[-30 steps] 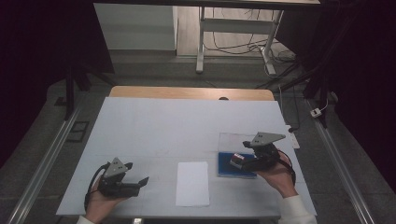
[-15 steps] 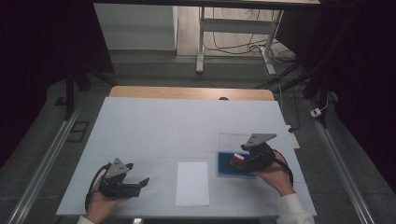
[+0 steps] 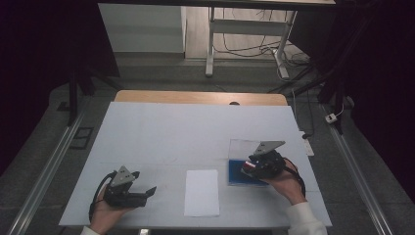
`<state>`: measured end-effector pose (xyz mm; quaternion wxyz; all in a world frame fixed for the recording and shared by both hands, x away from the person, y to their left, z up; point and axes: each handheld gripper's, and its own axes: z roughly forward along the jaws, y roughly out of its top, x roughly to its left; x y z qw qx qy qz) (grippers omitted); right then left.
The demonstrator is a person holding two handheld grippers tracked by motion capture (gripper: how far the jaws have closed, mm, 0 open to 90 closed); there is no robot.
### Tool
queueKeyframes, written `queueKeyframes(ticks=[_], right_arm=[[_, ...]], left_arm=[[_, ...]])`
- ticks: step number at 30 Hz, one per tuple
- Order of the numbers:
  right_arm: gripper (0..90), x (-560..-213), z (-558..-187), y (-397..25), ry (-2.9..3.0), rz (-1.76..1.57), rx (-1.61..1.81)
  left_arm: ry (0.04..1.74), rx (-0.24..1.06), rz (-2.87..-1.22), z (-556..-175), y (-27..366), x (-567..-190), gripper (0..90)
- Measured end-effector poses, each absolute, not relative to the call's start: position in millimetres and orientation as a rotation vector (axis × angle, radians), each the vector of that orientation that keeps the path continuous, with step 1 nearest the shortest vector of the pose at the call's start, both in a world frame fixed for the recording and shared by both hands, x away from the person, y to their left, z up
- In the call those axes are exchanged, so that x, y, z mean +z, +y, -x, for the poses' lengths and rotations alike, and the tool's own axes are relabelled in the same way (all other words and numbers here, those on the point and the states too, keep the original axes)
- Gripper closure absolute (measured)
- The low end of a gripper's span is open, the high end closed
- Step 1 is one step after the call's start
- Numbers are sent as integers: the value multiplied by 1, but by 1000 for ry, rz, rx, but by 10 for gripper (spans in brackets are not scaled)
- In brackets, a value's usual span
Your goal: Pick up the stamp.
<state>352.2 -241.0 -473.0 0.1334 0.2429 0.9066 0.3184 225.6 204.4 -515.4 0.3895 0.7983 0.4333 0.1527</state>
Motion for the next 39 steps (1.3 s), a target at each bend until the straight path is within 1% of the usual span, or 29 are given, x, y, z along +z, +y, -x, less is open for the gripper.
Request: queueKeyframes(ticks=[3,4,6,7,9,10,11,21,39], right_arm=[[515,-473,-352,-241,2624,-703,915],[559,-473,-352,-242,2625,-691,917],[573,-473,-352,-242,2624,-693,918],[610,-473,-352,-242,2627,-693,910],[625,-473,-352,-242,2631,-693,913],[662,-473,-352,-242,2639,-688,918],[677,-473,-352,-242,2645,-676,917],[696,-473,-352,-242,2653,-664,920],[700,-469,-349,-241,2632,-675,931]], left_arm=[[1102,389,-2030,-226,204,-516,176],[1102,389,-2030,-226,204,-516,176],[1102,389,-2031,-226,205,-516,176],[1102,390,-2032,-226,205,-516,176],[1103,391,-2033,-226,205,-516,176],[1103,389,-2033,-226,205,-516,176],[1103,390,-2033,-226,205,-516,176],[1106,393,-2034,-226,206,-516,176],[1107,397,-2037,-226,206,-516,177]])
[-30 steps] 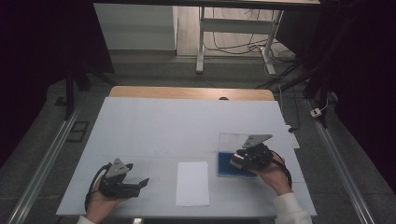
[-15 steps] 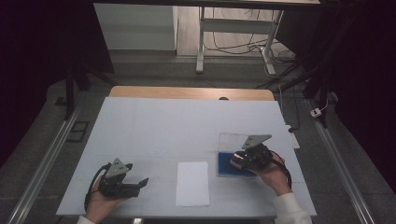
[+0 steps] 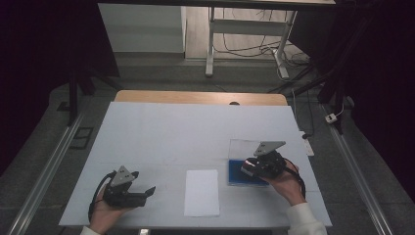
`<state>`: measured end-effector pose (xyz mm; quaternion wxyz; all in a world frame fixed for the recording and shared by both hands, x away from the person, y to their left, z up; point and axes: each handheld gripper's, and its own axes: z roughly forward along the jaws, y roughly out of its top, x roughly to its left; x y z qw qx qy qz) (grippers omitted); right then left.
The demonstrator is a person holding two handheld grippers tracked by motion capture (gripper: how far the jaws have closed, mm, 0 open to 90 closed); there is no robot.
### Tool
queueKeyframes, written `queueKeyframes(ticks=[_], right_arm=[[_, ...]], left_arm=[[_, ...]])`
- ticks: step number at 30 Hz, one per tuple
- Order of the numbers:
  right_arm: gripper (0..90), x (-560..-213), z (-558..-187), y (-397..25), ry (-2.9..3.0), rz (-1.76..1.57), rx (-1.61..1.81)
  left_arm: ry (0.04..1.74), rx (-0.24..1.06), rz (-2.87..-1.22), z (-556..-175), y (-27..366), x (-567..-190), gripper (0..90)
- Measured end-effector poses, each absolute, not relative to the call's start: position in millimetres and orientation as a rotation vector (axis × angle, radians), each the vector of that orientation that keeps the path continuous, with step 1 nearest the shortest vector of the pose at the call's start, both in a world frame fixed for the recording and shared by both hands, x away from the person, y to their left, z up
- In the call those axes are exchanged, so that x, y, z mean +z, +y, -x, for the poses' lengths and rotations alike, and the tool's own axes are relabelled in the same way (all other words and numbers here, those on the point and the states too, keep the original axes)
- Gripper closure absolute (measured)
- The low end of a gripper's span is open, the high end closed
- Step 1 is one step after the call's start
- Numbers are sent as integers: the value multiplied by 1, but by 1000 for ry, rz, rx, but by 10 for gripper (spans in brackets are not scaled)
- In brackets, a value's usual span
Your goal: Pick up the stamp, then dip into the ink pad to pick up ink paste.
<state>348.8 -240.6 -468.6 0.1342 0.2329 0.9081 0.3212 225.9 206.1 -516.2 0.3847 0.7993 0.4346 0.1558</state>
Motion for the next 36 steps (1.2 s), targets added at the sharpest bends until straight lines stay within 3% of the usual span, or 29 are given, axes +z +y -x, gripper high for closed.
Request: queueKeyframes(ticks=[20,36], right_arm=[[700,-434,-333,-241,2535,-641,1059],[700,-434,-333,-235,2578,-629,1015]], left_arm=[[1108,398,-2040,-226,206,-517,179],[1111,392,-2039,-226,208,-518,179]])
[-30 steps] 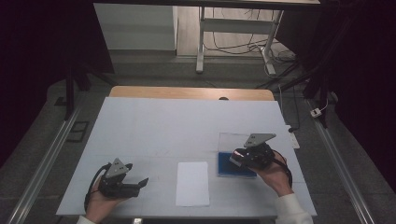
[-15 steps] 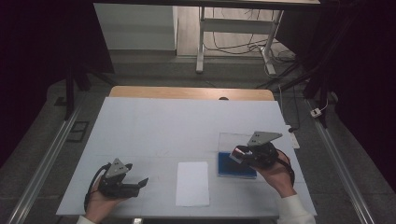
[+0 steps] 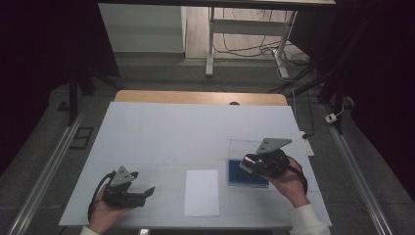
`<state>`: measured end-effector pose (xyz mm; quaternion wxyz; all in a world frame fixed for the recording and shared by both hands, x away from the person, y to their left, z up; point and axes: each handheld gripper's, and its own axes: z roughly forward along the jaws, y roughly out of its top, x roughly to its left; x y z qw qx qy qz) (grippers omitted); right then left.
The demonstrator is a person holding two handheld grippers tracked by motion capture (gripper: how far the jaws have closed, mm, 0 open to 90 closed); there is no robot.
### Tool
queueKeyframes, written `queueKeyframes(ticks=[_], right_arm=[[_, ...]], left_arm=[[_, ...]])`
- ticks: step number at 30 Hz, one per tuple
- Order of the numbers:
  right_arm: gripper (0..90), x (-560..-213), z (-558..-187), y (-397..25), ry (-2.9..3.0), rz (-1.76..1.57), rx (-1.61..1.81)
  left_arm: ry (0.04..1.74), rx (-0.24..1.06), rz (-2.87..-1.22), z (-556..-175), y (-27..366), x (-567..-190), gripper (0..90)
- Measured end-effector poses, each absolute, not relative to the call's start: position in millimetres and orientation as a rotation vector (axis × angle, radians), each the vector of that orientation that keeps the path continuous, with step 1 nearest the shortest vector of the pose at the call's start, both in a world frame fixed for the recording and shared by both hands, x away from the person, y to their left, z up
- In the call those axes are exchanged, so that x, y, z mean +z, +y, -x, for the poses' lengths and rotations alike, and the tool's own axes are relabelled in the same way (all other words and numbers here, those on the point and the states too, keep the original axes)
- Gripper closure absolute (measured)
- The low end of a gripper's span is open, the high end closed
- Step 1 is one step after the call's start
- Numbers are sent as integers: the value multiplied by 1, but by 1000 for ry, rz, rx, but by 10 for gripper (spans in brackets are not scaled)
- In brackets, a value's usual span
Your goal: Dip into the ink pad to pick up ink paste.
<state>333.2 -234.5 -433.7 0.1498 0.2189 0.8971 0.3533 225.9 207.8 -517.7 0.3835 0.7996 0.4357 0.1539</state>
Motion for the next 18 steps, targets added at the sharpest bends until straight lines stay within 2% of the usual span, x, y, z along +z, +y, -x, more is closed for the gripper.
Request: queueKeyframes(ticks=[18], right_arm=[[700,-450,-339,-225,2632,-645,906]], left_arm=[[1104,394,-2052,-226,207,-518,180]])
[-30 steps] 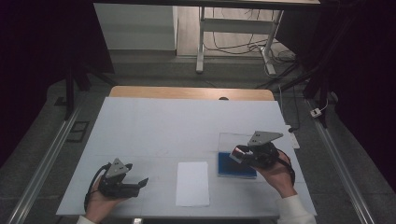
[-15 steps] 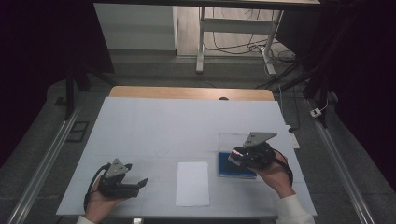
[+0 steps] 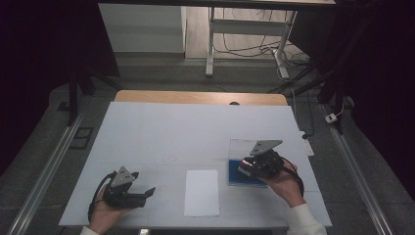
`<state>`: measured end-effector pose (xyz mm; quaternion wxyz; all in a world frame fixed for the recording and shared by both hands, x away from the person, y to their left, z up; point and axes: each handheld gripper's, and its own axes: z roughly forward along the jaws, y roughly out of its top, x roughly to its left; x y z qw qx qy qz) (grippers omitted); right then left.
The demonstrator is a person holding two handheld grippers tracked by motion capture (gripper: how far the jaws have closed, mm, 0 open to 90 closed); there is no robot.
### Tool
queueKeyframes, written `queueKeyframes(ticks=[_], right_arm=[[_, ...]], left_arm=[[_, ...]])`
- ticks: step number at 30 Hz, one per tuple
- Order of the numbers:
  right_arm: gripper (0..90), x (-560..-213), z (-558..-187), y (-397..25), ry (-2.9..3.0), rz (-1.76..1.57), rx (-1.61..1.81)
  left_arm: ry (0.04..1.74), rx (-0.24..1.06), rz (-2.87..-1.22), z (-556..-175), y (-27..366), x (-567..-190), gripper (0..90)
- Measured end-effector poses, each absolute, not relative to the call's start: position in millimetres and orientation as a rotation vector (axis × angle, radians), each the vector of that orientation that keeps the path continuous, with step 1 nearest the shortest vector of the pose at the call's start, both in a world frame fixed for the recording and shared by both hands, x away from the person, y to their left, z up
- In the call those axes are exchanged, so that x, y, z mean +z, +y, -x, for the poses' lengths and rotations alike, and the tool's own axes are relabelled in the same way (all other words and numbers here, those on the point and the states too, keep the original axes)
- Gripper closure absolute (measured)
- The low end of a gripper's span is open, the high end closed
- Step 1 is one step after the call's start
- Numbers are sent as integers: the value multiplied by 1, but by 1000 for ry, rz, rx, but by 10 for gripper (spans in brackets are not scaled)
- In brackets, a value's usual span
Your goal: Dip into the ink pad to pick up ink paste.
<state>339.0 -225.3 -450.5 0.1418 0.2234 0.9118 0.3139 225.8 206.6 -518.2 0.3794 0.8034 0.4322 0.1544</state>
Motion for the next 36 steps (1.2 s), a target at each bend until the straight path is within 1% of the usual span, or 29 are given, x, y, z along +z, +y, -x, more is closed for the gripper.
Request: queueKeyframes(ticks=[17,36], right_arm=[[700,-466,-346,-229,2646,-707,821],[701,-468,-347,-229,2660,-721,790]], left_arm=[[1106,394,-2060,-226,207,-519,180],[1108,396,-2063,-226,207,-519,181]])
